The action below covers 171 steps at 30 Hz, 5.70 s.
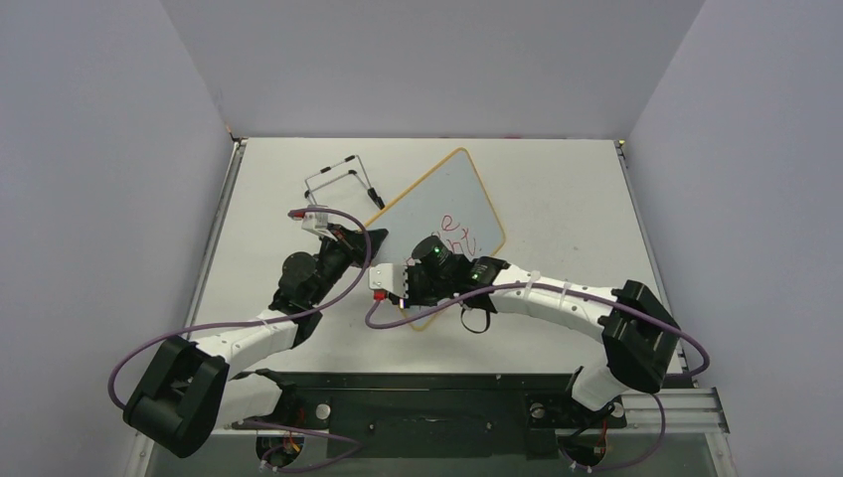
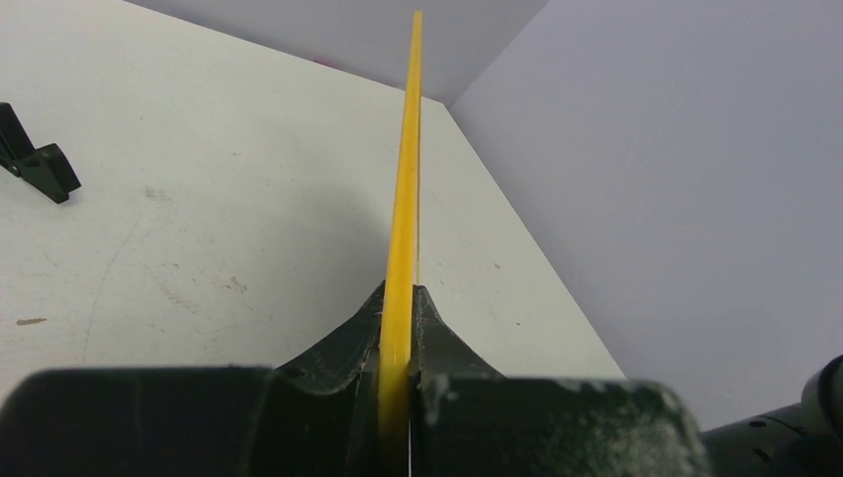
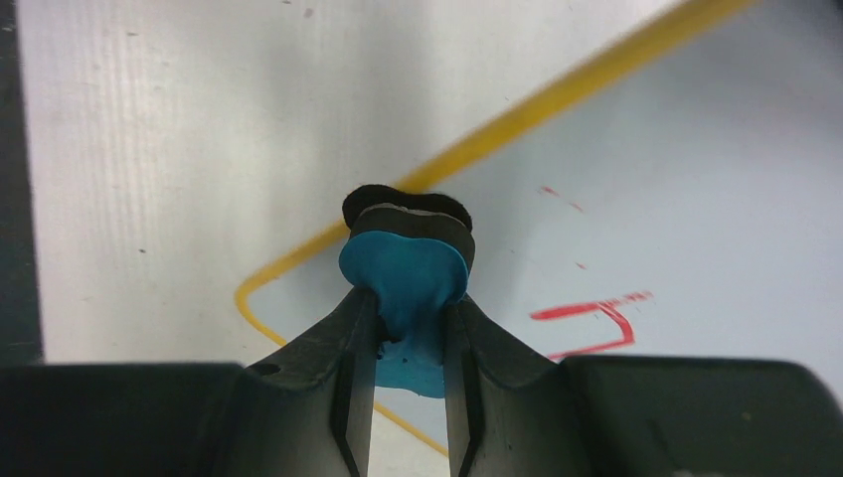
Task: Erase the whiteboard
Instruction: Erase the whiteboard at the center of the board.
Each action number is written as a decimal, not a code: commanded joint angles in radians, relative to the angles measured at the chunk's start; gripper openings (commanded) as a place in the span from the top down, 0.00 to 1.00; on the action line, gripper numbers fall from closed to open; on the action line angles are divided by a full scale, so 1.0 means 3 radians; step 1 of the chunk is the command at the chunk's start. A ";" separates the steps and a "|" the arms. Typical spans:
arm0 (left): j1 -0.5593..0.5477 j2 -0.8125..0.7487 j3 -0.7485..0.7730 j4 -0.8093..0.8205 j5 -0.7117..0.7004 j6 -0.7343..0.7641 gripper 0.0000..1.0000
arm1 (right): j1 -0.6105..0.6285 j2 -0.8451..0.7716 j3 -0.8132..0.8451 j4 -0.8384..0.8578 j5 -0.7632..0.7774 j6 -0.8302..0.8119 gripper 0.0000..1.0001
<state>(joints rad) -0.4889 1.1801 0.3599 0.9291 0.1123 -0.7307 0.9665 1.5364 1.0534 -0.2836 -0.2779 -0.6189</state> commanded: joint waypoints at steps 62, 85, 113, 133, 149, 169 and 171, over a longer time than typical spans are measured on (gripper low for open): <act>-0.0022 -0.0056 0.0118 0.0010 0.0330 -0.0065 1.00 | -0.0248 0.0029 0.0312 0.0587 -0.0142 0.1280 1.00; 0.0085 -0.0161 0.0089 -0.0003 0.0398 -0.0086 1.00 | -0.0522 0.0120 0.0030 0.0272 -0.0261 0.0689 1.00; 0.0080 -0.0019 0.0027 0.0250 0.0467 -0.0209 1.00 | -0.0417 0.0083 0.0067 0.0053 -0.0432 0.0474 1.00; 0.0080 -0.0038 0.0019 0.0256 0.0468 -0.0227 1.00 | -0.0364 0.0026 -0.0003 0.0248 -0.0339 0.0369 1.00; 0.0076 -0.0050 -0.0006 0.0281 0.0457 -0.0258 1.00 | -0.0409 -0.0028 0.0003 0.0285 -0.0068 0.0393 1.00; 0.0075 -0.0105 -0.0034 0.0272 0.0450 -0.0256 1.00 | -0.0368 0.0098 0.0273 -0.0276 -0.0339 0.0091 1.00; 0.0075 -0.0105 -0.0034 0.0268 0.0448 -0.0254 1.00 | -0.0283 0.0088 0.0248 -0.0177 -0.0346 0.0191 1.00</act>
<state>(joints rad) -0.4496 1.1667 0.3355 0.9298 0.1703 -0.7769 0.8345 1.5459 1.0912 -0.2684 -0.2768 -0.4969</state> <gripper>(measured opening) 0.027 0.219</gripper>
